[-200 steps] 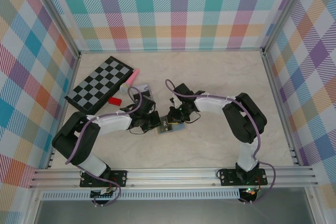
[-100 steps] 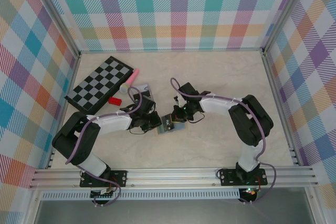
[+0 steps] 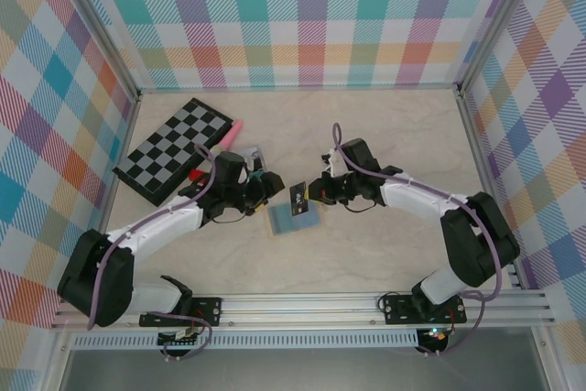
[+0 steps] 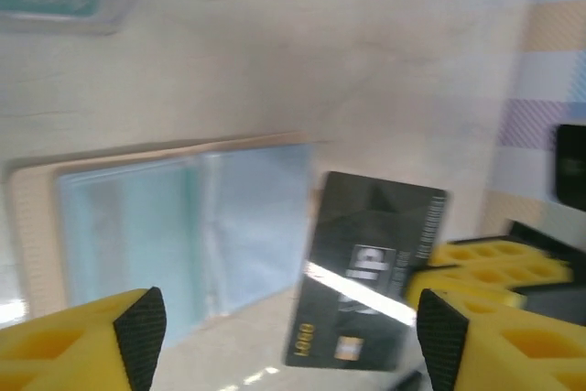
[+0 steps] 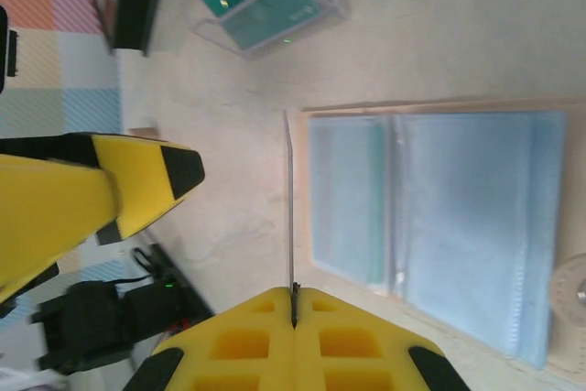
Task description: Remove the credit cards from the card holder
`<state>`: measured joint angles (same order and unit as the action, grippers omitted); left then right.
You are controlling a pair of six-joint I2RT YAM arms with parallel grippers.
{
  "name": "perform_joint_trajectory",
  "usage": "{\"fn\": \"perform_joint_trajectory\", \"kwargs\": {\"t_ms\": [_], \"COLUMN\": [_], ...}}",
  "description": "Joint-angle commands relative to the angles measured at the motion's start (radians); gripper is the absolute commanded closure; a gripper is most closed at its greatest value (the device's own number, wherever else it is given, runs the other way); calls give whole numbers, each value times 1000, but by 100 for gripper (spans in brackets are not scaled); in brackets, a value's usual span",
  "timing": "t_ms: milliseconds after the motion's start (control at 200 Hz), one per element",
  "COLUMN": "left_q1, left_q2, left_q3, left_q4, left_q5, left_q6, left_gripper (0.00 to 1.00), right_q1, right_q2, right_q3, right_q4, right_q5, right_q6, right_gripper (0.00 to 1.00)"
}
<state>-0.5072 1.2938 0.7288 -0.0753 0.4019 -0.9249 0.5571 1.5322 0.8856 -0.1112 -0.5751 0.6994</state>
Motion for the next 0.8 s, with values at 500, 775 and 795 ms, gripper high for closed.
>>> {"fn": "perform_joint_trajectory", "kwargs": {"t_ms": [500, 775, 795], "left_q1": [15, 18, 18], "left_q2": [-21, -69, -71], "left_q3": [-65, -64, -61], "left_q4": [422, 417, 411], "left_q5": [283, 281, 284], "left_q6": [-138, -106, -101], "left_gripper": [37, 68, 70], "right_q1": [-29, -37, -37], "right_q2": [-116, -94, -93], "right_q3": [-49, -43, -40], "right_q4": [277, 268, 267], "right_q5": [-208, -212, -212], "right_q6": [244, 231, 228], "right_gripper": [100, 100, 100]}}
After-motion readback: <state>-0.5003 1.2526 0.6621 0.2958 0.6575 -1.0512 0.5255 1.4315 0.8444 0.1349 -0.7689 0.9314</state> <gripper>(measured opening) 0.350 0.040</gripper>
